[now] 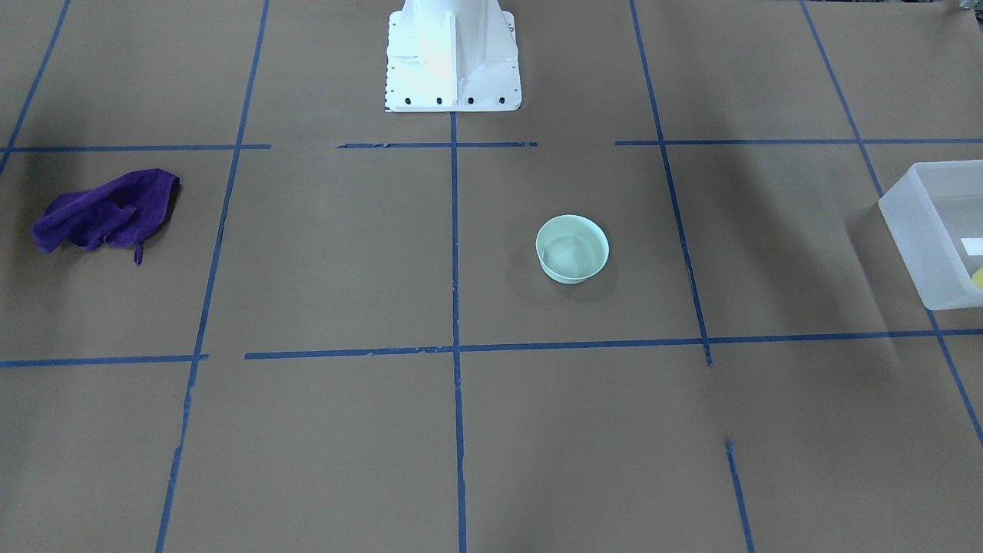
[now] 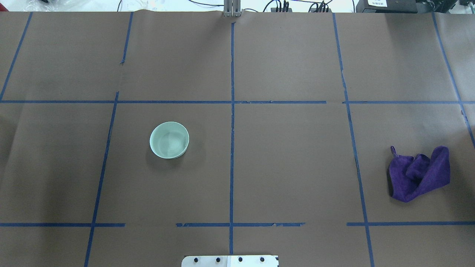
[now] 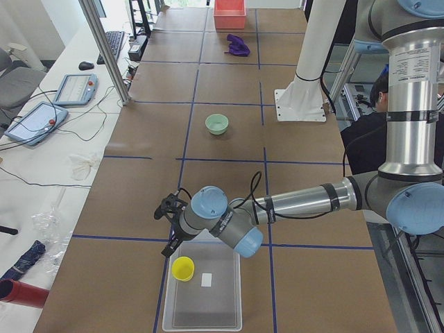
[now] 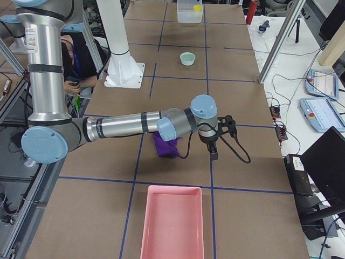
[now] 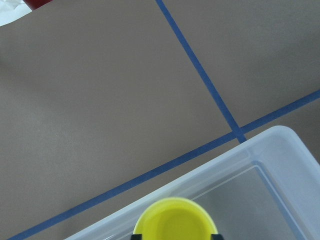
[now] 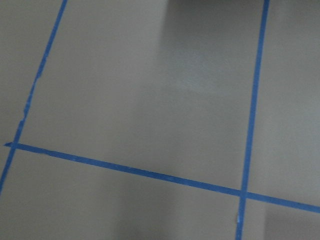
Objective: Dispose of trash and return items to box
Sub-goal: 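Reach the right gripper down to the purple cloth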
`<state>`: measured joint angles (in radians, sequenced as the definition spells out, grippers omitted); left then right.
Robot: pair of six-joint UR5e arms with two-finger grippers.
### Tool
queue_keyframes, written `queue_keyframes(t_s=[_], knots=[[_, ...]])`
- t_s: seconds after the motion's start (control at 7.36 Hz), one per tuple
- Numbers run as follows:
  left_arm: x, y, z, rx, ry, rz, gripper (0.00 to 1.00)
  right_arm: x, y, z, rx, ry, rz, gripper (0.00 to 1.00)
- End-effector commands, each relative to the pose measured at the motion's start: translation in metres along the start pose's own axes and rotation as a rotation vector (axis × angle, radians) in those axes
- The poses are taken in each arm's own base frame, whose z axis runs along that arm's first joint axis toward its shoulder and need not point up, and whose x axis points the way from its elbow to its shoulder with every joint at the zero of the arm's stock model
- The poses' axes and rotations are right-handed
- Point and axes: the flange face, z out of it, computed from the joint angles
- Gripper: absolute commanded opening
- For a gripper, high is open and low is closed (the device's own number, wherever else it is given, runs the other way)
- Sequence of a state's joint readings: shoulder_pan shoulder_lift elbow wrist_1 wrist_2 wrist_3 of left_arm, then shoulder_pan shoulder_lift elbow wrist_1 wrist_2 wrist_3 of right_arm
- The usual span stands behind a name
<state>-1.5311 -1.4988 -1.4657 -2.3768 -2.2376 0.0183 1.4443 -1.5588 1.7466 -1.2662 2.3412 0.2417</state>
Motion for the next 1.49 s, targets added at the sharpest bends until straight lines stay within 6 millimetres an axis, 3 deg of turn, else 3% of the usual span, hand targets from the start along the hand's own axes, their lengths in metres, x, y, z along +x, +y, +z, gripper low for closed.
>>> queue_keyframes(t_s=[0.0, 0.14, 0.27, 0.41, 0.54, 0.68, 1.22, 1.36], knots=[[0.024, -0.063, -0.032, -0.001, 0.001, -0.002, 1.00, -0.077, 0.014, 0.043, 0.051, -0.056, -0.157, 1.00], [0.025, -0.077, -0.033, 0.011, 0.000, 0.007, 1.00, -0.106, 0.032, 0.070, 0.079, -0.057, -0.226, 1.00], [0.025, -0.084, -0.033, 0.018, 0.000, 0.011, 1.00, -0.108, 0.066, 0.091, 0.074, -0.045, -0.230, 1.00], [0.026, -0.088, -0.035, 0.024, 0.002, 0.016, 1.00, -0.085, 0.111, 0.095, 0.061, -0.048, -0.127, 0.98], [0.028, -0.091, -0.037, 0.030, 0.002, 0.021, 1.00, -0.055, 0.150, 0.092, 0.065, 0.001, -0.067, 0.88], [0.028, -0.092, -0.038, 0.031, 0.002, 0.020, 1.00, -0.047, 0.159, 0.095, 0.064, 0.030, 0.071, 0.78], [0.030, -0.094, -0.040, 0.038, 0.003, 0.028, 1.00, -0.085, 0.180, 0.139, 0.043, 0.090, 0.113, 0.78], [0.031, -0.097, -0.041, 0.042, 0.003, 0.029, 1.00, -0.086, 0.189, 0.145, 0.039, 0.112, 0.095, 0.71]])
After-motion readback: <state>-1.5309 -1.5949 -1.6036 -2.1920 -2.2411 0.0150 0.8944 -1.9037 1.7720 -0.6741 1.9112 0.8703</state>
